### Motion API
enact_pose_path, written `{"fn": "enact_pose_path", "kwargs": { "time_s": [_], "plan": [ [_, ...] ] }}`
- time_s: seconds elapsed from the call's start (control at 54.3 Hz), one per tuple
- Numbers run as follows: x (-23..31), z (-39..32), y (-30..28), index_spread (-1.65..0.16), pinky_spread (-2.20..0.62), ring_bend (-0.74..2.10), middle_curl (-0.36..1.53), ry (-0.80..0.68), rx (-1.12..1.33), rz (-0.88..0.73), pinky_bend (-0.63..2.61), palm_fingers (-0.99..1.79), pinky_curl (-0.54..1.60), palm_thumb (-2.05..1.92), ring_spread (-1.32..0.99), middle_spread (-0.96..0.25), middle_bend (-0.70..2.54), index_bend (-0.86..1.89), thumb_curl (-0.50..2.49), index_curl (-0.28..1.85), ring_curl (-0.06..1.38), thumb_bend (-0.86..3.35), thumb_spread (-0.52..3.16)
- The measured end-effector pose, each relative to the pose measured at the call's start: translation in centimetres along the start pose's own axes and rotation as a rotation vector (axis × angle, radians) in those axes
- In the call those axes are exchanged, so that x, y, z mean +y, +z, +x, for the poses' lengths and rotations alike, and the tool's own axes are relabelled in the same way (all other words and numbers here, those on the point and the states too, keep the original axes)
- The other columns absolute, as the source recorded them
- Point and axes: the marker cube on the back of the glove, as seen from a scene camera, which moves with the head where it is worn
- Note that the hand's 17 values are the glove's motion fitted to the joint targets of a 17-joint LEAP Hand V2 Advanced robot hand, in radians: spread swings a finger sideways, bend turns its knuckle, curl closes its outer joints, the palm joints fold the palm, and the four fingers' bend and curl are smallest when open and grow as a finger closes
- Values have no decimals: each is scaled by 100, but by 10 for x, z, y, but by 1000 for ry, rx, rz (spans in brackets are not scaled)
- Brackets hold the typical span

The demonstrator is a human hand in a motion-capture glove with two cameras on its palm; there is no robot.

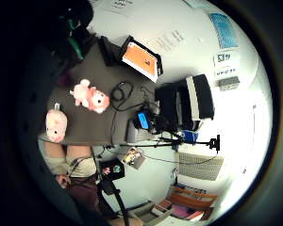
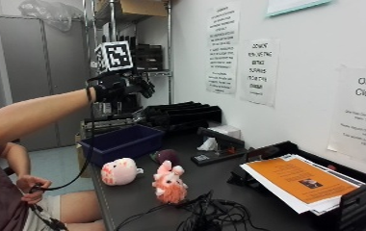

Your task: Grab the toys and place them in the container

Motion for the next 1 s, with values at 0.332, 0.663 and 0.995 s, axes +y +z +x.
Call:
{"fn": "enact_pose_path", "kwargs": {
  "time_s": [0.332, 0.663, 0.995],
  "plan": [
    [-9, -10, -12, -22, -17, 64, 5, -9, 66, -20, 86, 23, 30, 9, -19, -6, 14, 21, 11, 18, 20, 13, 133],
    [-41, 7, 42, -22, -2, 43, 17, -4, 23, -274, 100, -28, 35, -3, -7, -3, 17, 4, 17, 20, 18, 3, 141],
    [-71, 20, 232, -20, 5, 30, 20, -3, -7, -506, 98, -30, 35, 4, 2, -1, 13, 5, 25, 13, 19, 0, 127]
  ]
}}
